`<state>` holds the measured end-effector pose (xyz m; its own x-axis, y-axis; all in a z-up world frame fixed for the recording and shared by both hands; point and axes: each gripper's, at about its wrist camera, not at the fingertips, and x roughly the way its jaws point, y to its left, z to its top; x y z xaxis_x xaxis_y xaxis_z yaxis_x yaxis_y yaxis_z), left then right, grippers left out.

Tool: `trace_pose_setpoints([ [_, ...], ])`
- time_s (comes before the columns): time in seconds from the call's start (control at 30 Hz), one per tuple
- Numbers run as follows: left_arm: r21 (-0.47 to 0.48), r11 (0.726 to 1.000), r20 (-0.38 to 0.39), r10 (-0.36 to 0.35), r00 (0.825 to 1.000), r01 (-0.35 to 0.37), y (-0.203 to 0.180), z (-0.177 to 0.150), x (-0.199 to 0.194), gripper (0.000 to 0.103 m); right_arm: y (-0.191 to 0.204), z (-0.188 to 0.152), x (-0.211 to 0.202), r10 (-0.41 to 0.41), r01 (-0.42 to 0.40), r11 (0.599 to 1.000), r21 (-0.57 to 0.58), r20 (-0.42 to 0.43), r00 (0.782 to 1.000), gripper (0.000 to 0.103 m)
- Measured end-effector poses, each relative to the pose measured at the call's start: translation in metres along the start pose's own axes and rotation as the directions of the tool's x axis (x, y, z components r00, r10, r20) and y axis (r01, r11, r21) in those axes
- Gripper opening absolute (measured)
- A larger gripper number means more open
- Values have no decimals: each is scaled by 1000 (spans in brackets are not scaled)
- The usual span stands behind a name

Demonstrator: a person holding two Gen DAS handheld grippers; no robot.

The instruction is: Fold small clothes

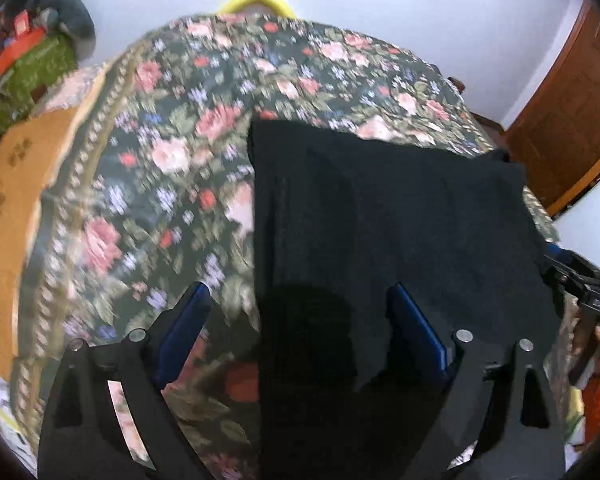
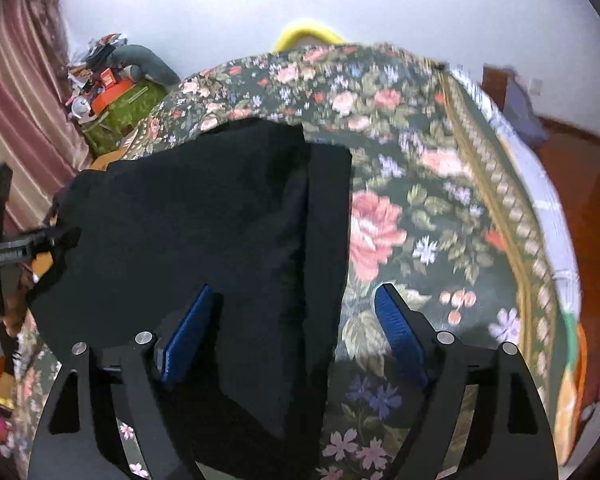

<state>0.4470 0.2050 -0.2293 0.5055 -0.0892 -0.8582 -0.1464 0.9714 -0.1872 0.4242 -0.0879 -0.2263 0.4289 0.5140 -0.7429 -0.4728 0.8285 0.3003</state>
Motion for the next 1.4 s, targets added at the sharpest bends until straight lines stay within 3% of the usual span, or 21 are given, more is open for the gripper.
trace_pose_setpoints([
  [0.23,-138,977,-74,-172,982,161,9,2,19,92,23,5,12,51,-51,998,-49,-4,999,85],
  [0.33,-110,976,-48,-195,980,189,3,4,15,81,30,6,19,64,-64,996,-68,-3,998,82],
  [0.4,-71,979,-35,-195,980,192,-5,5,10,65,31,6,21,82,-81,995,-54,7,997,68],
  [0.53,-23,984,-15,-176,984,175,-15,5,0,44,29,6,21,102,-102,995,-12,14,995,25],
  [0.57,-21,986,-9,-168,986,168,-15,5,-3,28,27,6,20,108,-108,994,-2,11,994,20],
  [0.6,-23,984,-6,-177,984,176,-14,5,-5,20,26,6,18,121,-121,993,10,10,993,18],
  [0.77,12,994,87,-112,990,112,-22,-3,-39,18,38,2,-9,158,-158,987,-12,41,987,13],
  [1.07,33,992,150,-128,980,124,-29,-43,-130,17,93,-23,-91,199,-183,973,-142,109,974,12],
  [1.27,51,990,140,-137,981,131,-32,-84,-171,17,110,-55,-125,233,-217,966,-144,112,966,12],
  [1.4,56,990,101,-133,986,128,-34,-115,-173,17,116,-85,-130,234,-223,966,-126,74,969,12],
])
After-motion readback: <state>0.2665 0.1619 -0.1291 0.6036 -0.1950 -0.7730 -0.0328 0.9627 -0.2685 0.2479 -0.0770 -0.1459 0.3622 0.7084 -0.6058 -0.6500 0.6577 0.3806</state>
